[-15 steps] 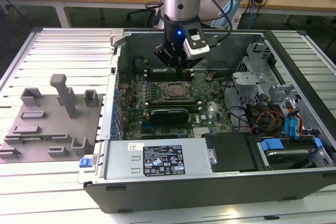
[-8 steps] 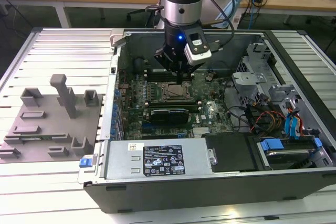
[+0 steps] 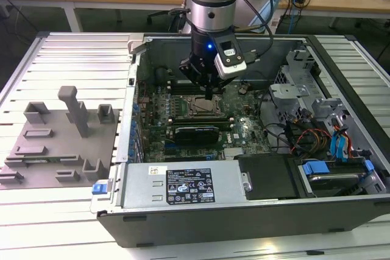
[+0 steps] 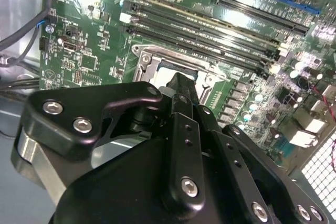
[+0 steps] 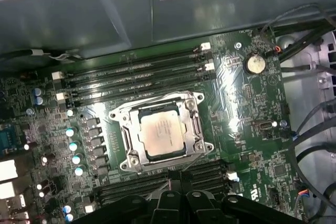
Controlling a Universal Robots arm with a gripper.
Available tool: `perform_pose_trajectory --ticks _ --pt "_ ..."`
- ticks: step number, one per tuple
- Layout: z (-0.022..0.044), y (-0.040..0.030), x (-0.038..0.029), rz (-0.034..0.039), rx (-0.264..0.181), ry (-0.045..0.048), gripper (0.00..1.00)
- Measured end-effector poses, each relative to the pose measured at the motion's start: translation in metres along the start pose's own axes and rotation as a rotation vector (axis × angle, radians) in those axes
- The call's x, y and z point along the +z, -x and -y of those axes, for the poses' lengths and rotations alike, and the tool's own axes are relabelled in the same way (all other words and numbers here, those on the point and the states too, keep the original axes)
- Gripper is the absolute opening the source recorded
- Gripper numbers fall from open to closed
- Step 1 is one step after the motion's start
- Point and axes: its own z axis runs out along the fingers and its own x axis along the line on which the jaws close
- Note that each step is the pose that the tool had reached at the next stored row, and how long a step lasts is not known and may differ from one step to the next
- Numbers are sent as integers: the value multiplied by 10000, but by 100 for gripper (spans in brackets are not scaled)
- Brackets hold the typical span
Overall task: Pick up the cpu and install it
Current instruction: 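Install the second cpu locking lever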
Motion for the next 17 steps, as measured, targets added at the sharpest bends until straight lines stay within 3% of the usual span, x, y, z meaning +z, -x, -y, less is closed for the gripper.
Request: perform_pose_trajectory --ticks 7,17 --pt "95 19 6 0 0 1 11" --pt "106 12 80 3 -147 13 11"
